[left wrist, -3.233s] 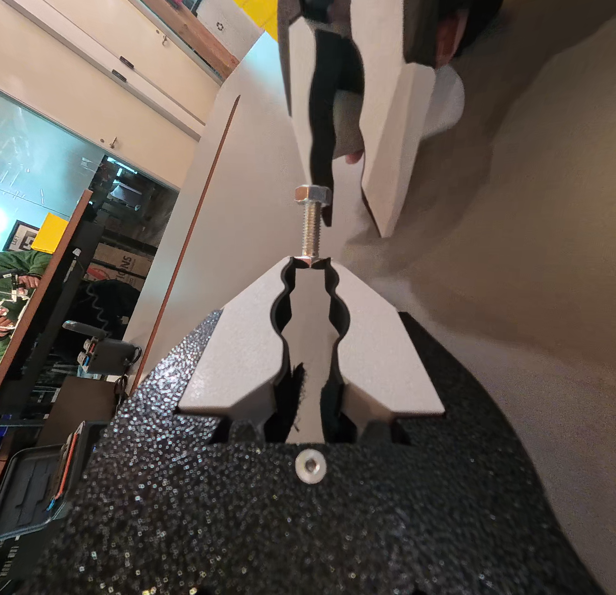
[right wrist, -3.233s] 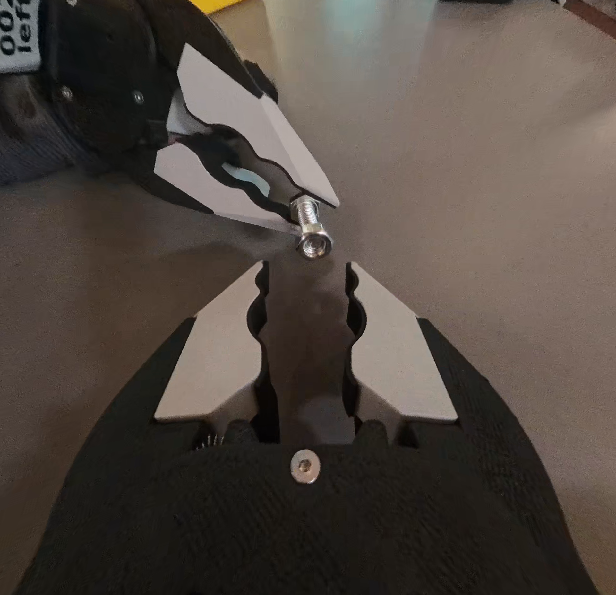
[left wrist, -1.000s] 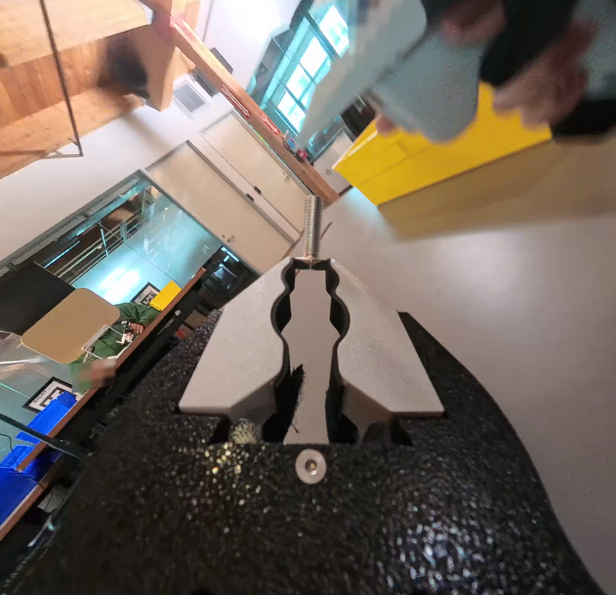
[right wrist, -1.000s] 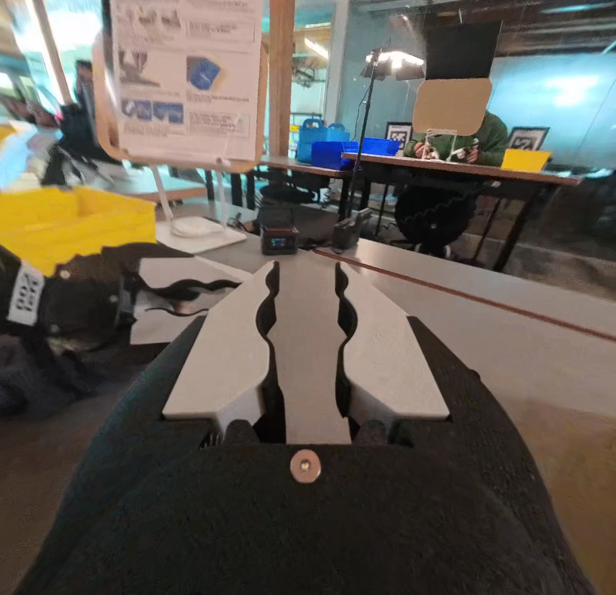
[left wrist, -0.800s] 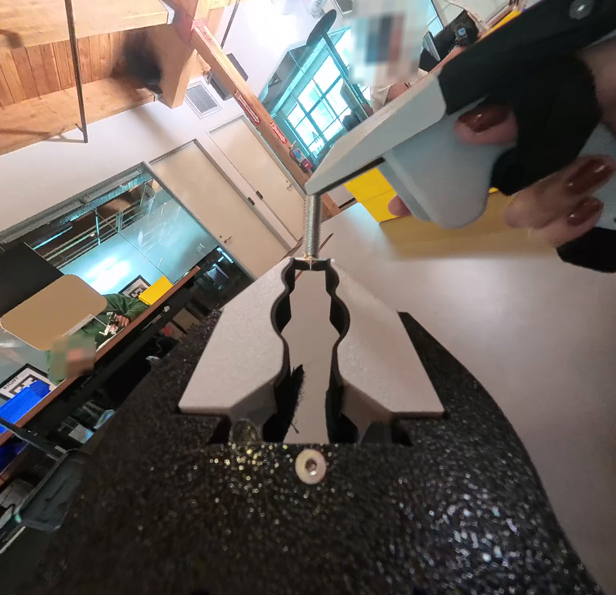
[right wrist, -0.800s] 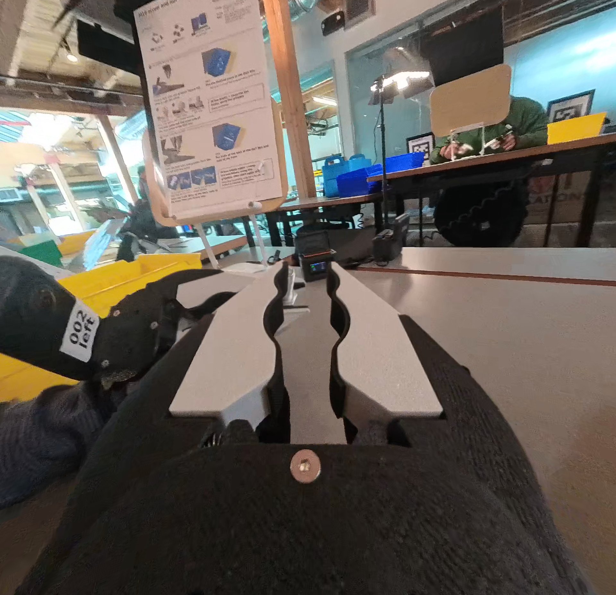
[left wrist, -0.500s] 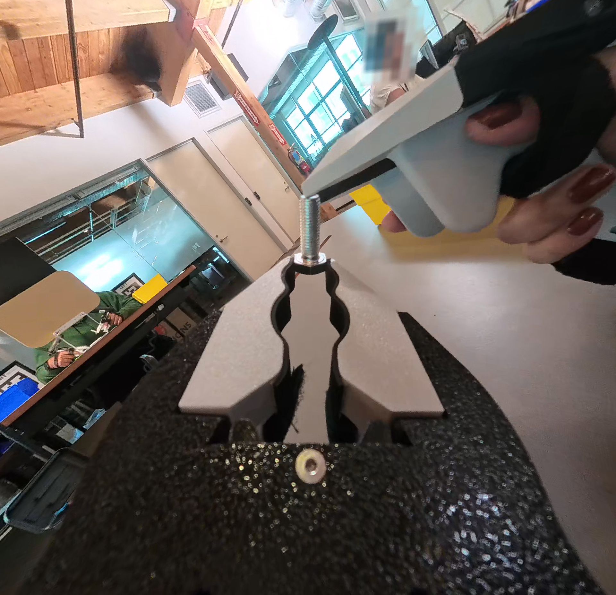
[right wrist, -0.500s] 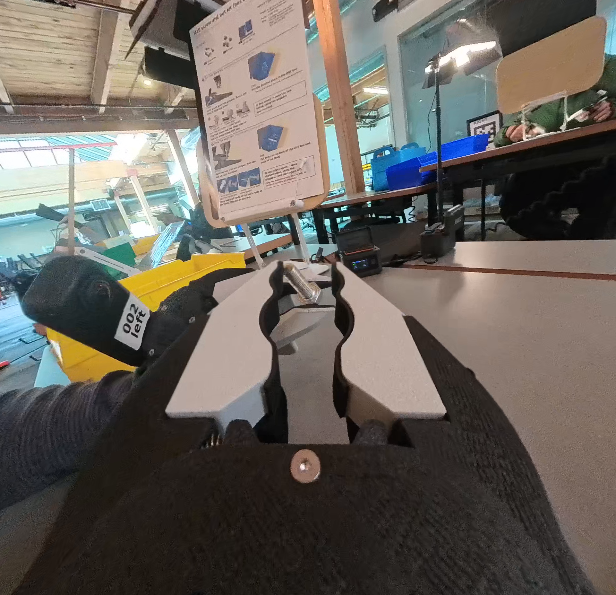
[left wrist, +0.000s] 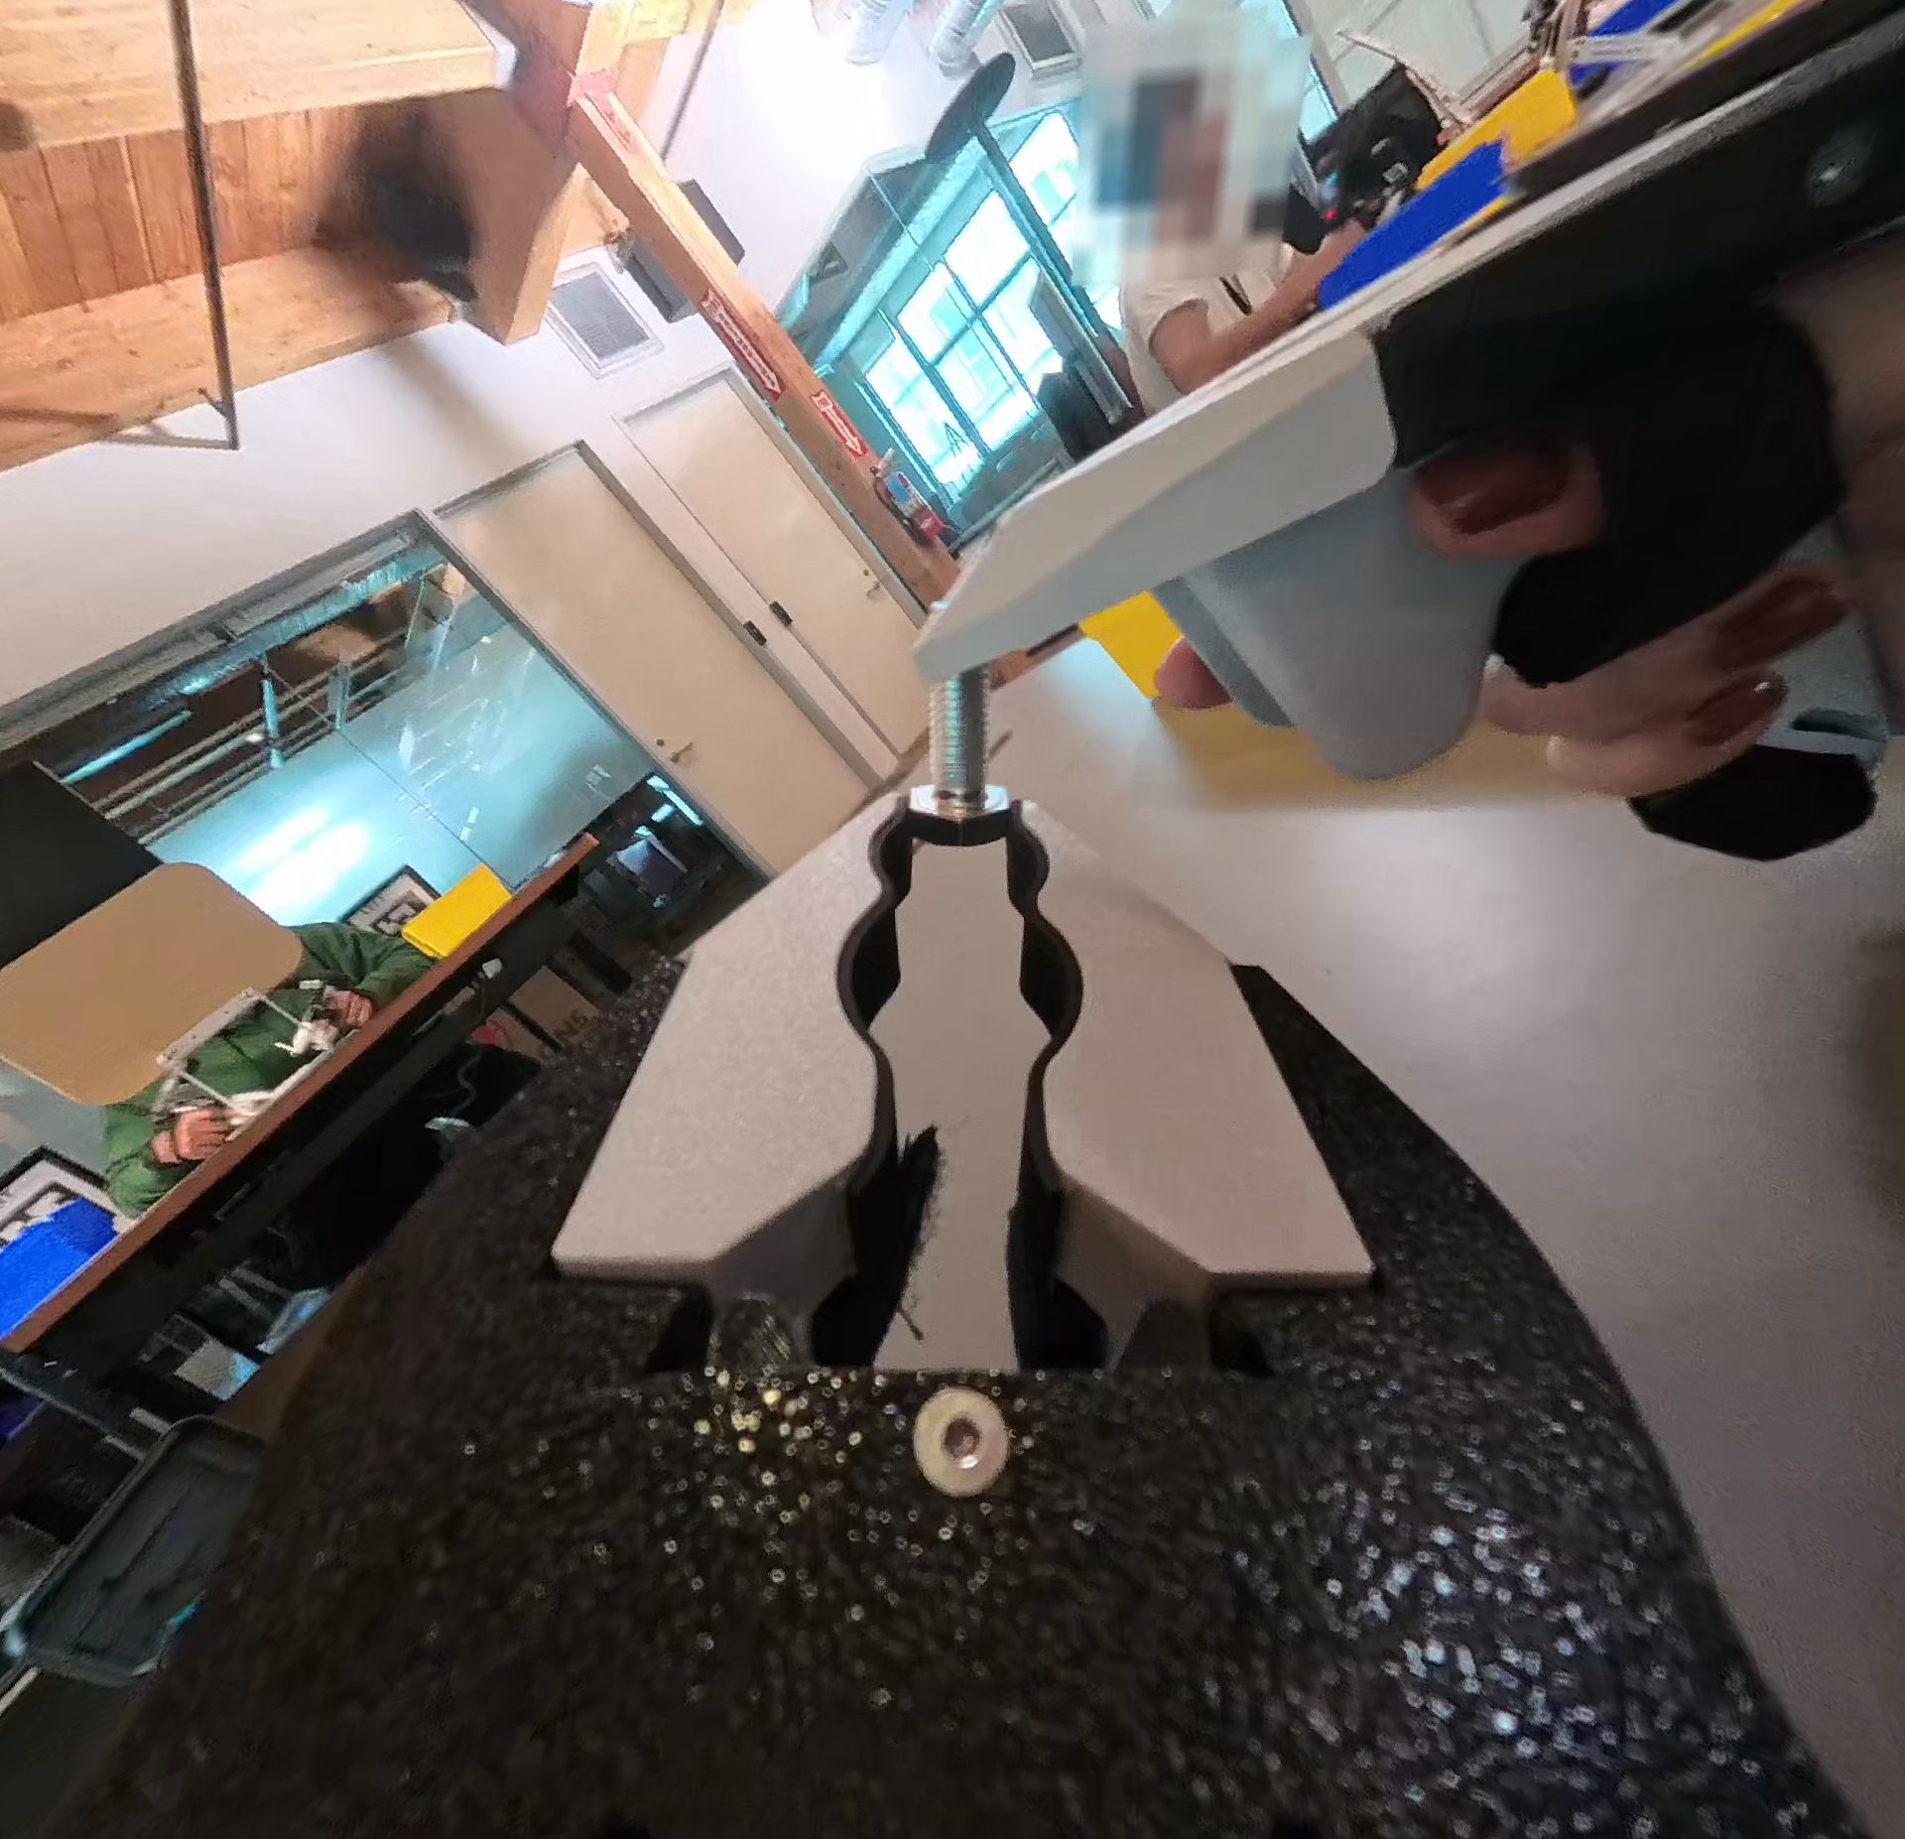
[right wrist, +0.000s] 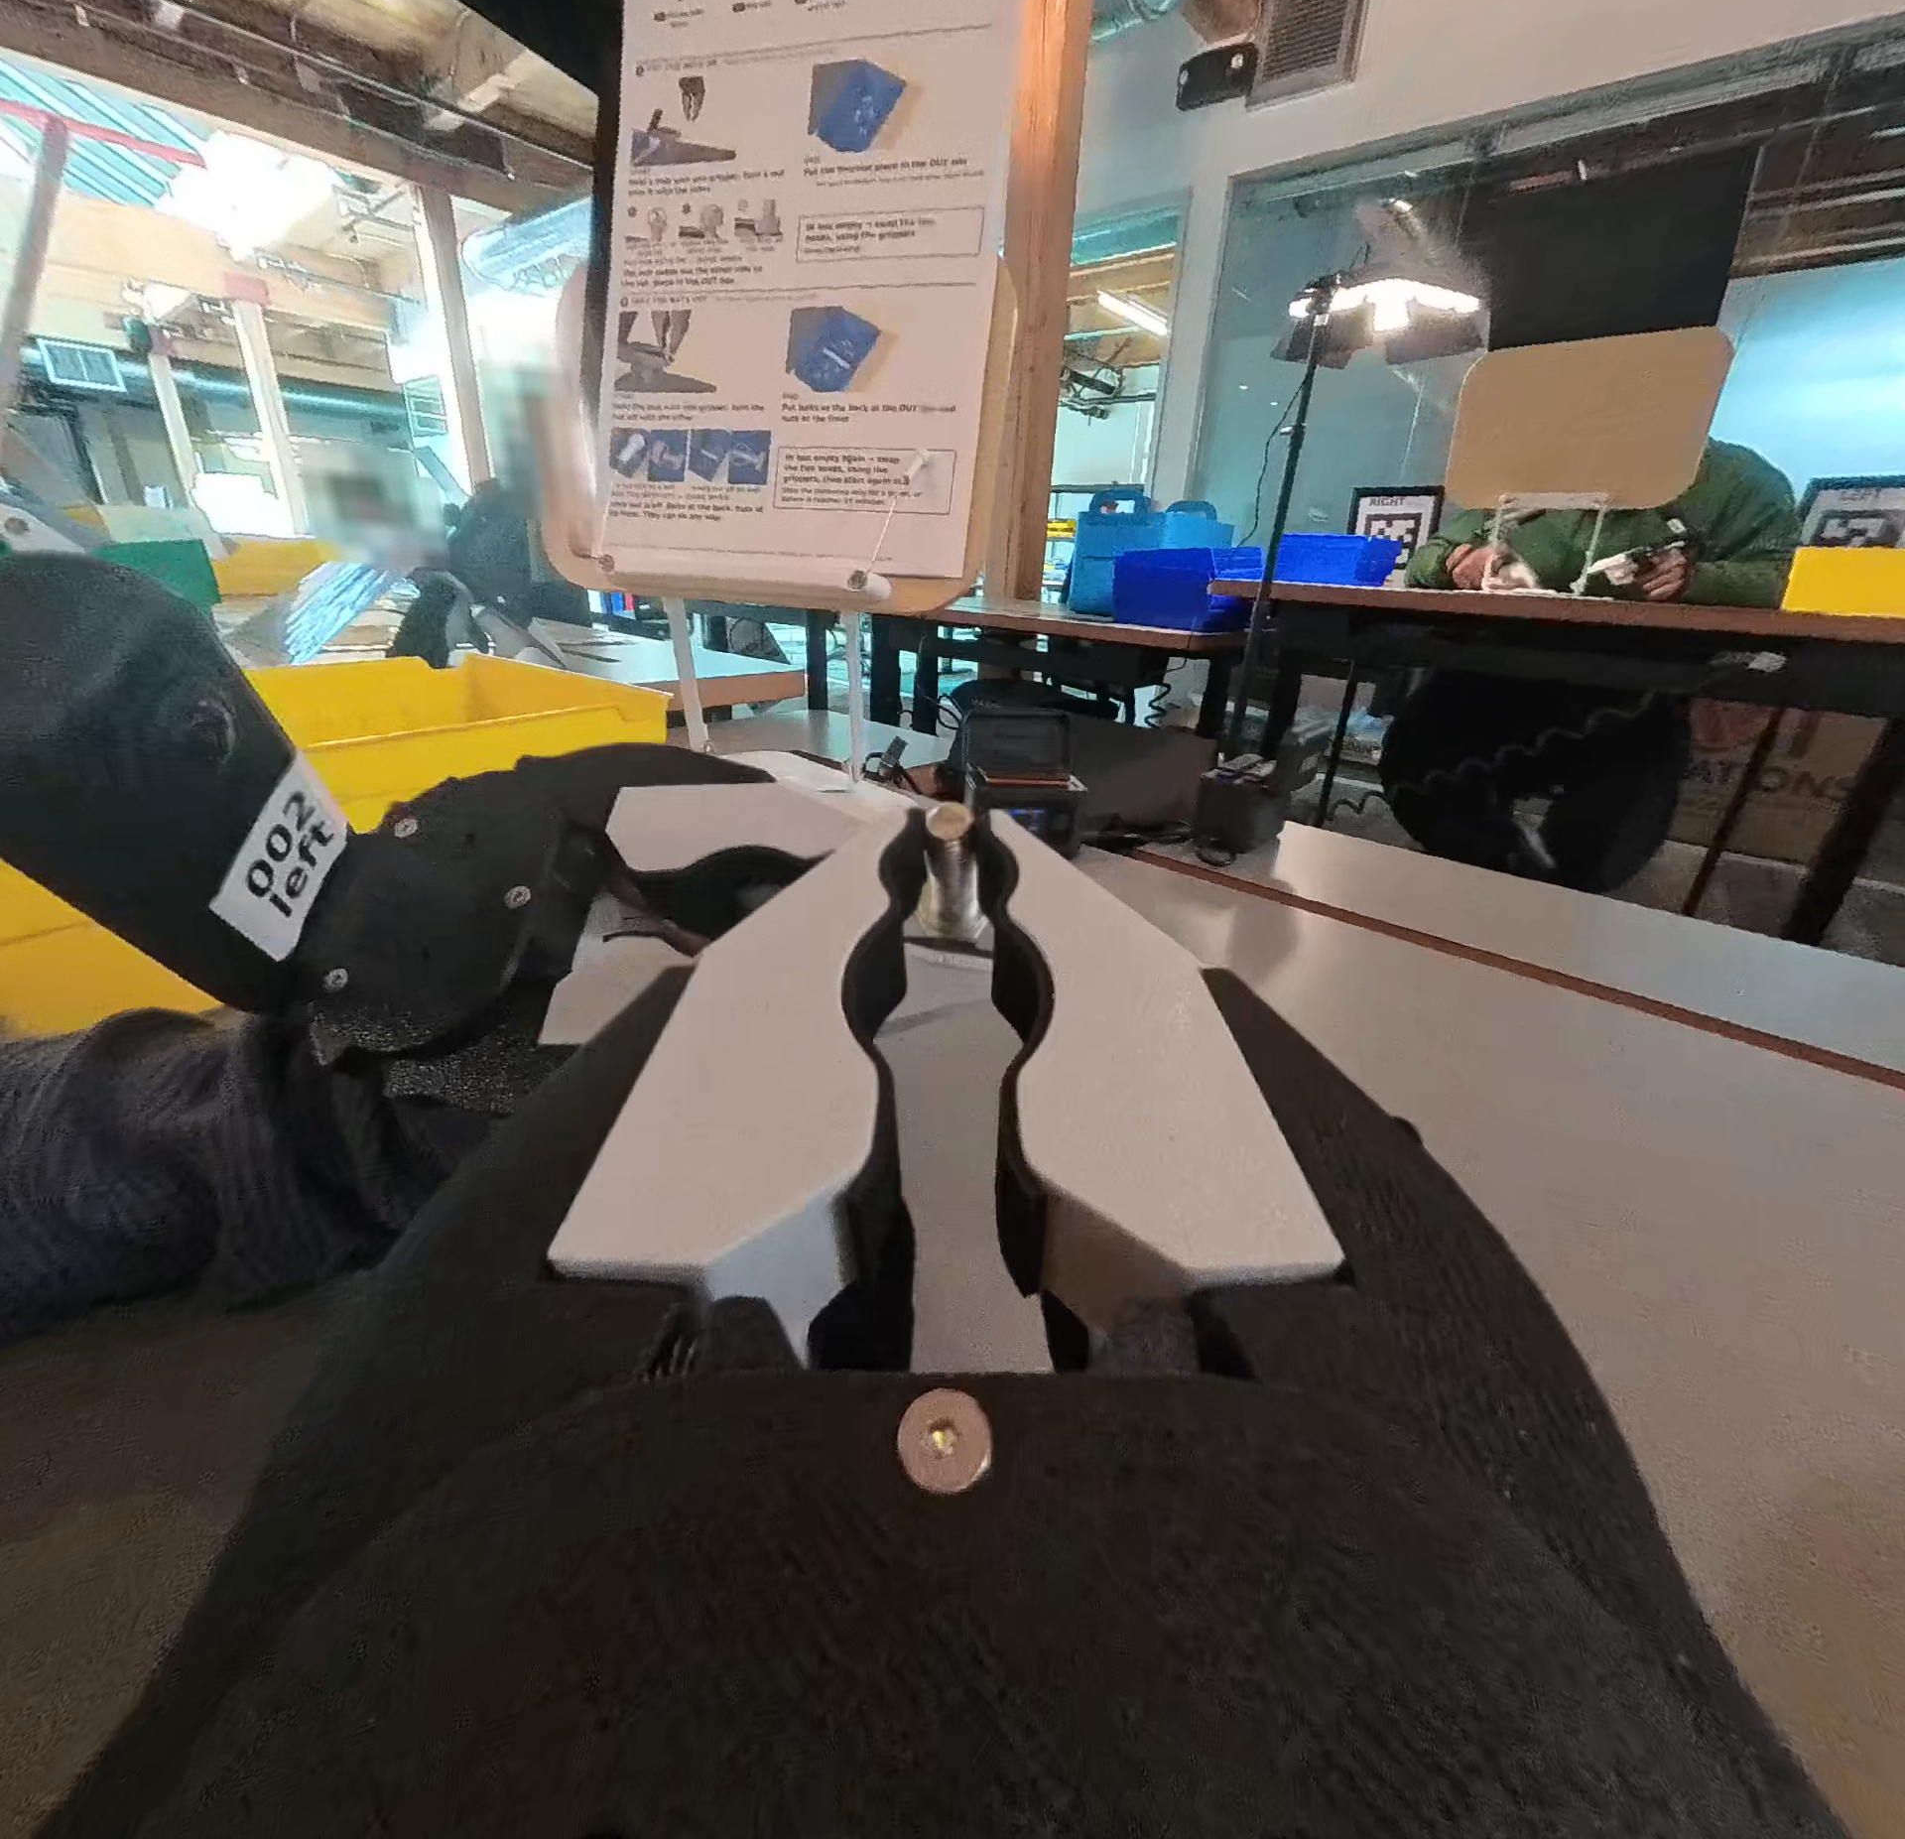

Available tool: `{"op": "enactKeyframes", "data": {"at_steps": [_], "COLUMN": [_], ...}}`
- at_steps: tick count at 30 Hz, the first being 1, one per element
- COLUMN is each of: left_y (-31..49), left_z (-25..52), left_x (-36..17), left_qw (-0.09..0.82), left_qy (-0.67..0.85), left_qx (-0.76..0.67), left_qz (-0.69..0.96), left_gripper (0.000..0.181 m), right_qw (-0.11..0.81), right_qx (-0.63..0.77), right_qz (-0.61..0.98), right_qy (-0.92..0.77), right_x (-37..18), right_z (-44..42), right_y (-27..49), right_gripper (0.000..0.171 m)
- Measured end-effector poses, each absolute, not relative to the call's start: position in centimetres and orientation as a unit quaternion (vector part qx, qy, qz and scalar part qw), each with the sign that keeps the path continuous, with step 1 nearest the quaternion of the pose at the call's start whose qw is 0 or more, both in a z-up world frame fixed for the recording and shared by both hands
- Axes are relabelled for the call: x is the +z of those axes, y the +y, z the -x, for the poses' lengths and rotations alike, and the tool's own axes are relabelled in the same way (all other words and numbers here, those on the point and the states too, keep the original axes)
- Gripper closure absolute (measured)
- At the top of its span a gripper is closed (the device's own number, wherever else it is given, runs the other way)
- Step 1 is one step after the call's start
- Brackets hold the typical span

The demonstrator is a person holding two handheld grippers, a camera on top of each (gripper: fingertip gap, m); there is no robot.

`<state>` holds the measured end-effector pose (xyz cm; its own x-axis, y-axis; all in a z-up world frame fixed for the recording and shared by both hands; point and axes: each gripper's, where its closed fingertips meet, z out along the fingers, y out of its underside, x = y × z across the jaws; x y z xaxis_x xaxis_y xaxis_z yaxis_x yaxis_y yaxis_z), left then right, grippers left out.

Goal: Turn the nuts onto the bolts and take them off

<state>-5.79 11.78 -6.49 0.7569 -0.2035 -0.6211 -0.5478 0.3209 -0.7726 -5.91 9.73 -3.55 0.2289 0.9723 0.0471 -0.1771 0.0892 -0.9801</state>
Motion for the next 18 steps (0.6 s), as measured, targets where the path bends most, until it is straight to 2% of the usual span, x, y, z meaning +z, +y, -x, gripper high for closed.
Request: {"op": "enactKeyframes", "data": {"at_steps": [1,4,6,8,10,14,18], "left_y": [11.7,11.7,12.0,12.5,12.9,13.3,13.3], "left_z": [6.2,7.0,7.3,7.7,8.1,8.9,8.6], "left_x": [-5.9,-4.9,-5.2,-5.6,-6.1,-6.3,-6.5], "left_qw": [0.754,0.766,0.766,0.763,0.759,0.756,0.752], "left_qy": [0.317,0.295,0.280,0.270,0.261,0.245,0.254], "left_qx": [0.133,0.163,0.143,0.128,0.114,0.108,0.111], "left_qz": [0.560,0.547,0.560,0.573,0.586,0.597,0.598], "left_gripper": [0.165,0.144,0.128,0.125,0.127,0.132,0.135], "right_qw": [0.618,0.656,0.694,0.691,0.636,0.506,0.418], "right_qx": [0.463,0.414,0.346,0.289,0.241,0.161,0.108], "right_qz": [0.485,0.481,0.494,0.549,0.635,0.779,0.837], "right_qy": [-0.411,-0.408,-0.393,-0.371,-0.367,-0.334,-0.335], "right_x": [-3.3,-1.1,1.2,2.9,2.4,-2.4,-7.2], "right_z": [5.8,4.3,1.7,-1.6,-4.8,-10.8,-14.3], "right_y": [9.7,11.6,15.3,20.3,25.7,35.5,39.2], "right_gripper": [0.163,0.163,0.163,0.163,0.163,0.163,0.163]}}
